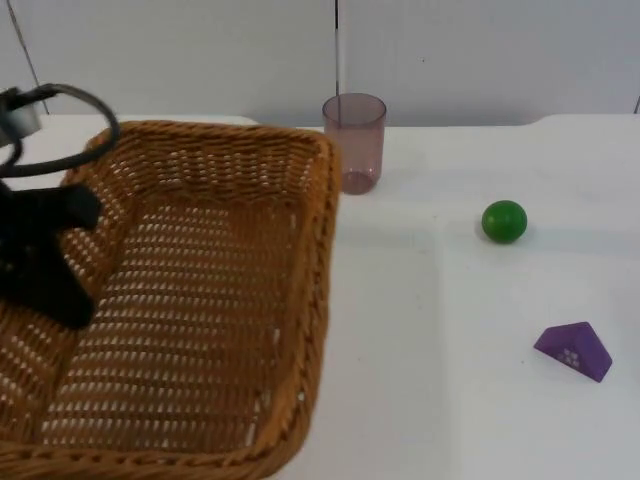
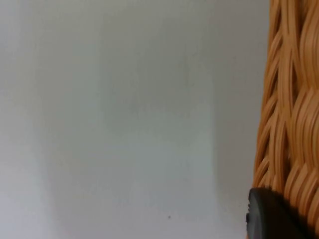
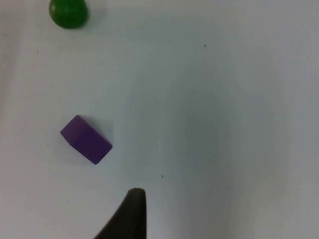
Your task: Pick up the basket with the left hand and place the triangular block into the basket with the right hand.
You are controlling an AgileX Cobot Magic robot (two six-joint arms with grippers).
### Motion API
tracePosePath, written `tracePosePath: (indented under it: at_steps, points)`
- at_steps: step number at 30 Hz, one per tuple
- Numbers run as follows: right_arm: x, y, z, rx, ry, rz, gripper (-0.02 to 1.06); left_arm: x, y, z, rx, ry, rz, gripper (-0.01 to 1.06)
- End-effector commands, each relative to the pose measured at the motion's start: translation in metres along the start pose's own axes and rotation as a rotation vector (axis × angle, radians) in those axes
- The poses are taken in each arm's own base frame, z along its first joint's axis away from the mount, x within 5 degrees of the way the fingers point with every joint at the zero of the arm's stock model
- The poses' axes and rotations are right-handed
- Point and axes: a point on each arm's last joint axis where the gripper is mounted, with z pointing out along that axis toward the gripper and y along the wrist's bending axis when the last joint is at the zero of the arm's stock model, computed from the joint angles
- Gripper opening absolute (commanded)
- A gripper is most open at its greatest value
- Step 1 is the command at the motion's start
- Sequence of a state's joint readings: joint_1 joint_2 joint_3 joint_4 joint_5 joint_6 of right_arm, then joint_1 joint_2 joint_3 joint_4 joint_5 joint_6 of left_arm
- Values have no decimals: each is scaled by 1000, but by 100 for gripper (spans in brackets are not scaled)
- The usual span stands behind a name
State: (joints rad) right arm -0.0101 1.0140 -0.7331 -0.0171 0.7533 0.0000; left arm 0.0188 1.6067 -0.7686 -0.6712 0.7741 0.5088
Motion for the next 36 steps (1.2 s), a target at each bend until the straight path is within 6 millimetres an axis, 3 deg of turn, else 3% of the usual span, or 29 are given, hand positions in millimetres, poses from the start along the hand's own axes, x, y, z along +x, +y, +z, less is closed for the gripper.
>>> tracePosePath:
  at_steps: [1,9,13,18,24,25,29,31,36]
  points:
    - [1,-1,-1,5,15,-10,105,1,3,-8,66,-20,-22,0]
    - [1,0,-1,-10,16,-15,105,0,5,-10,84,-28,-27,0]
    - [0,6,1,-47,10,-121,105,0,6,-9,83,-25,-26,0]
    - [0,28,19,-115,79,-294,105,0,6,-9,79,-25,-23,0]
    - [5,77,76,-194,191,-633,105,0,7,-7,78,-15,-27,0]
    - [5,77,76,-194,191,-633,105,0,7,-7,78,-15,-27,0]
    - [14,88,119,-228,301,-714,105,0,7,-7,78,-15,-27,0]
    - [15,91,129,-242,340,-710,105,0,7,-7,78,-15,-27,0]
    - [7,105,158,-304,328,-746,105,0,7,-7,79,-16,-28,0]
